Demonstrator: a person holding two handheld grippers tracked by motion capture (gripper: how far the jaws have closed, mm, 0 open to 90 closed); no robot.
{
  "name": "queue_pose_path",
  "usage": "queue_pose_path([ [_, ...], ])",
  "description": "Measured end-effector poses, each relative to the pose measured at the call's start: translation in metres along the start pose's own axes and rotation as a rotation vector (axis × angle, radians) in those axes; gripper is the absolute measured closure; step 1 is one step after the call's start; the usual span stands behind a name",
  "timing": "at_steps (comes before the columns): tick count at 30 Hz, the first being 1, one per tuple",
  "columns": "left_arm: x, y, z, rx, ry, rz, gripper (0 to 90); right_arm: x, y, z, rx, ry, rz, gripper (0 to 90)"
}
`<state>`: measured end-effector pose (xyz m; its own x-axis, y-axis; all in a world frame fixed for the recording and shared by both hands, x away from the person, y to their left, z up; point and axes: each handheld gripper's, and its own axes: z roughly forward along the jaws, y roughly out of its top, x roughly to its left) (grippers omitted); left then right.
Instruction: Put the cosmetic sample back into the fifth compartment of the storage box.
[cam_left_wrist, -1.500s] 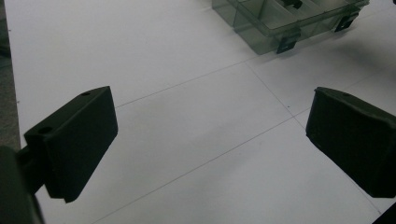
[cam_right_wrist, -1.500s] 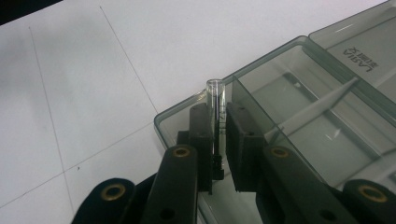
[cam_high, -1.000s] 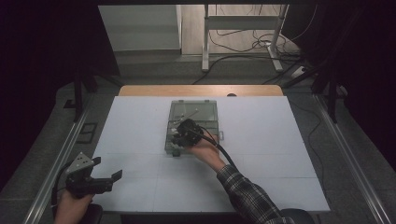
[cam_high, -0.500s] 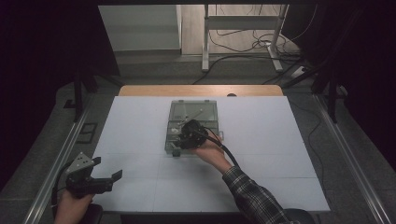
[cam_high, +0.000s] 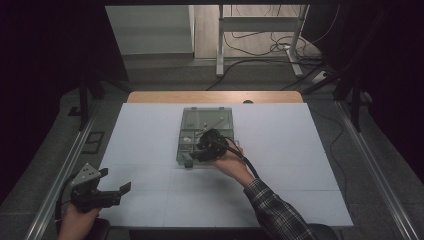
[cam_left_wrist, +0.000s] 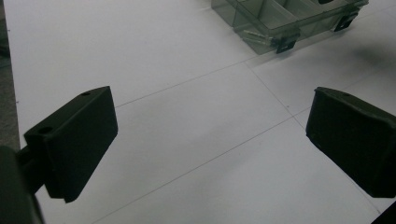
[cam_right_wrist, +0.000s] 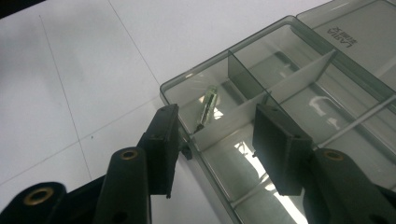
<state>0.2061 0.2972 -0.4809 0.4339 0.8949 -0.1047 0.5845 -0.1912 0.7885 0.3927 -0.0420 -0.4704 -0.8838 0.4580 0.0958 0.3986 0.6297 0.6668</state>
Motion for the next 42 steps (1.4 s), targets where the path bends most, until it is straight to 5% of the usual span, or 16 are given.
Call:
queue_pose_path([
  [31, 0.0, 0.0, 0.0, 0.0, -0.007, 0.003, 2.9, 0.004, -0.012, -0.018, 0.032, 0.003, 0.016, 15.7],
  [42, 0.0, 0.0, 0.0, -0.001, -0.009, 0.002, 2.9, 0.01, -0.017, -0.022, 0.036, -0.007, -0.023, 4.1],
])
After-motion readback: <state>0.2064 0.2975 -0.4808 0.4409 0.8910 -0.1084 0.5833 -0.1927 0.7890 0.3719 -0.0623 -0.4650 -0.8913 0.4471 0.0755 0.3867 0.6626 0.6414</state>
